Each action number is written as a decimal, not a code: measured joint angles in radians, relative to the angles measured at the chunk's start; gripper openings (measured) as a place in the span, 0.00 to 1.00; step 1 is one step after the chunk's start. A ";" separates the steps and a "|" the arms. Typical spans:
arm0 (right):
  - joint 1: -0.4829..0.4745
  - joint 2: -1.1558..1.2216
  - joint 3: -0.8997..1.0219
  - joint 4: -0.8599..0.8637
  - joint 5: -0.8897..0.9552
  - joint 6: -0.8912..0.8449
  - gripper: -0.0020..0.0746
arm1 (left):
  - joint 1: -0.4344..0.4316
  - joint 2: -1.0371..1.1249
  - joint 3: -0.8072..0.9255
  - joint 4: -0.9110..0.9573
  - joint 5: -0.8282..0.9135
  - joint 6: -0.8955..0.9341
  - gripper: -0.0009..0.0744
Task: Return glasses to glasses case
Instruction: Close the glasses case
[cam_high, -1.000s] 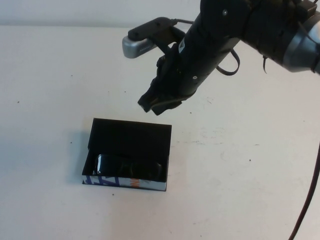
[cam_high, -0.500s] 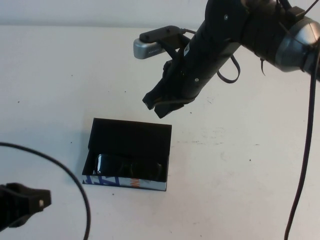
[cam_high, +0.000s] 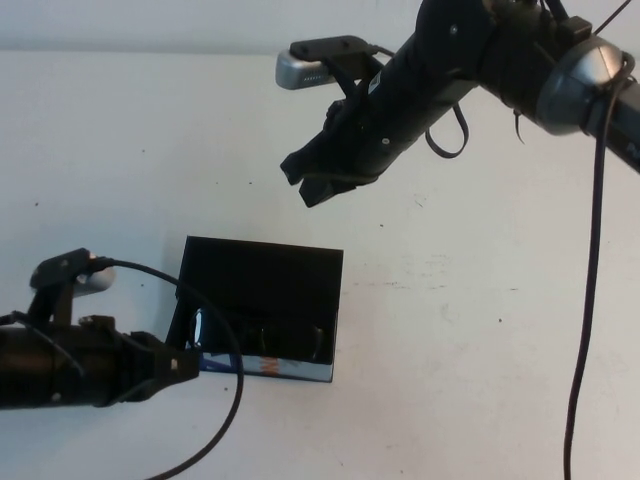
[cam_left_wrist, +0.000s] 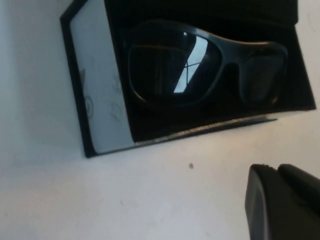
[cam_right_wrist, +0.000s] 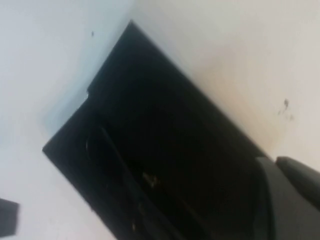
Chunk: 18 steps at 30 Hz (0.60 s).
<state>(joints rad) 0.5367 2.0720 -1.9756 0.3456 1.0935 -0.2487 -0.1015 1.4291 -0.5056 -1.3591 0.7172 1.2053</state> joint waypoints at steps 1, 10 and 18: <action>-0.005 0.011 -0.018 0.003 0.002 0.000 0.01 | -0.010 0.027 -0.002 -0.038 -0.010 0.041 0.01; -0.007 0.130 -0.184 0.009 0.069 0.000 0.01 | -0.044 0.250 -0.008 -0.302 -0.048 0.330 0.01; -0.007 0.199 -0.244 0.011 0.040 0.008 0.01 | -0.044 0.300 -0.017 -0.367 -0.022 0.425 0.01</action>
<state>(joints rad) 0.5296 2.2706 -2.2192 0.3565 1.1332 -0.2407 -0.1456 1.7287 -0.5230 -1.7264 0.6950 1.6299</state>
